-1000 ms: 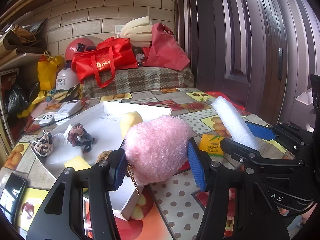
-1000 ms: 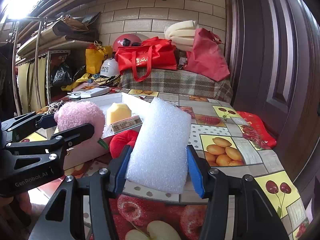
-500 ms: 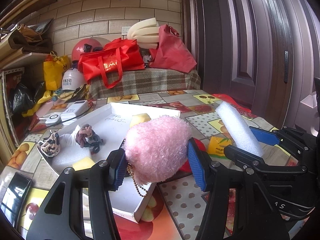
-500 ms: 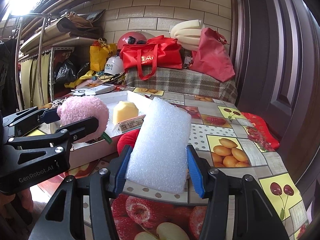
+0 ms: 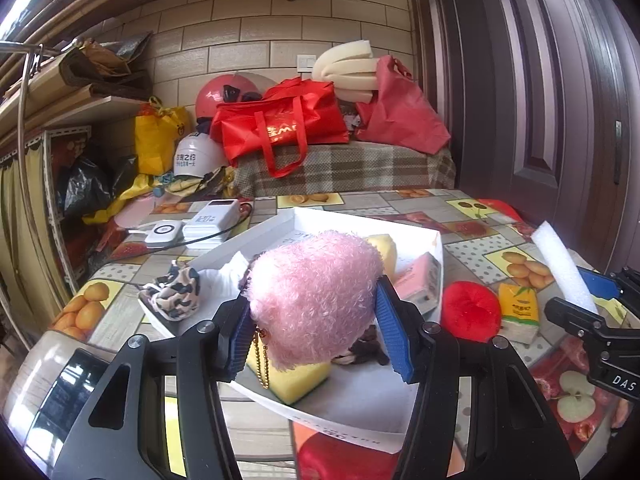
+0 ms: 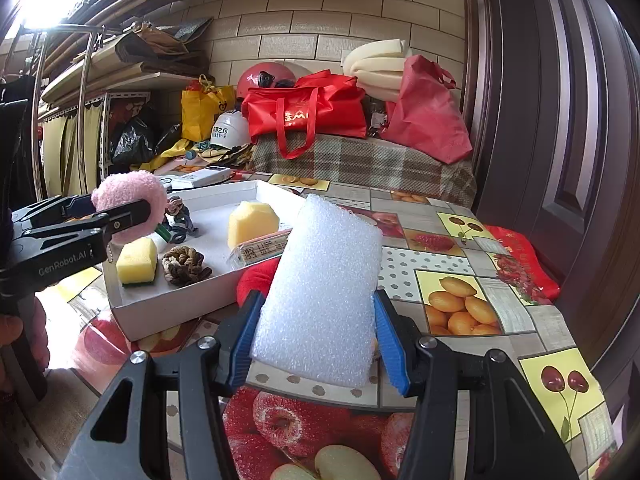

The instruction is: Organize soft objects

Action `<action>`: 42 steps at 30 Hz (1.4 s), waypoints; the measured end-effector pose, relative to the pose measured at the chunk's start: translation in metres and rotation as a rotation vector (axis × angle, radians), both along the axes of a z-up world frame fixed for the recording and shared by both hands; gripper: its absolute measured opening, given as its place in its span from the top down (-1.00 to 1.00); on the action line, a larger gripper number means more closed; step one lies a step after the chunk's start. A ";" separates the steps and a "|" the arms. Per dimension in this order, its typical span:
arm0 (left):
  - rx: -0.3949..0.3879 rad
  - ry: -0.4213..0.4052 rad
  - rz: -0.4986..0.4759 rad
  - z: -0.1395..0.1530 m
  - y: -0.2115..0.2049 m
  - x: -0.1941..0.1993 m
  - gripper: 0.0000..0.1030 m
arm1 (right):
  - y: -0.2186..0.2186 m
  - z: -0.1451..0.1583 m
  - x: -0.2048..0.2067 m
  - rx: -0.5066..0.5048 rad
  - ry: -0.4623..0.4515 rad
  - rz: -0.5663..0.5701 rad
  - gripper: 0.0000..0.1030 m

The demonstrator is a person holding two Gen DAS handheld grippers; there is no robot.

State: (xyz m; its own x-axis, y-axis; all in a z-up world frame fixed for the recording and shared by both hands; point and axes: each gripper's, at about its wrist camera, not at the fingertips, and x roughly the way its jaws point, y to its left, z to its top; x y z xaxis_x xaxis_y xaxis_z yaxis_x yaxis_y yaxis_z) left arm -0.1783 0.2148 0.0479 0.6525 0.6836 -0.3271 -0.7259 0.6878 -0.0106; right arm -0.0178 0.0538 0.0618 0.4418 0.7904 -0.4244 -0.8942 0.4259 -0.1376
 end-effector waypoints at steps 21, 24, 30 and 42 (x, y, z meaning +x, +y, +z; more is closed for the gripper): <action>-0.043 -0.018 0.064 -0.003 0.022 -0.016 -0.09 | 0.041 -0.003 -0.044 -0.014 -0.026 0.129 -0.06; -0.045 -0.018 0.064 -0.003 0.022 -0.016 -0.09 | 0.052 -0.004 -0.051 -0.025 -0.032 0.151 -0.06; -0.047 -0.013 0.063 -0.005 0.023 -0.015 -0.09 | 0.069 -0.005 -0.055 -0.036 -0.028 0.167 -0.06; -0.055 -0.005 0.069 -0.005 0.027 -0.014 -0.10 | 0.087 -0.005 -0.050 -0.010 0.036 0.145 -0.06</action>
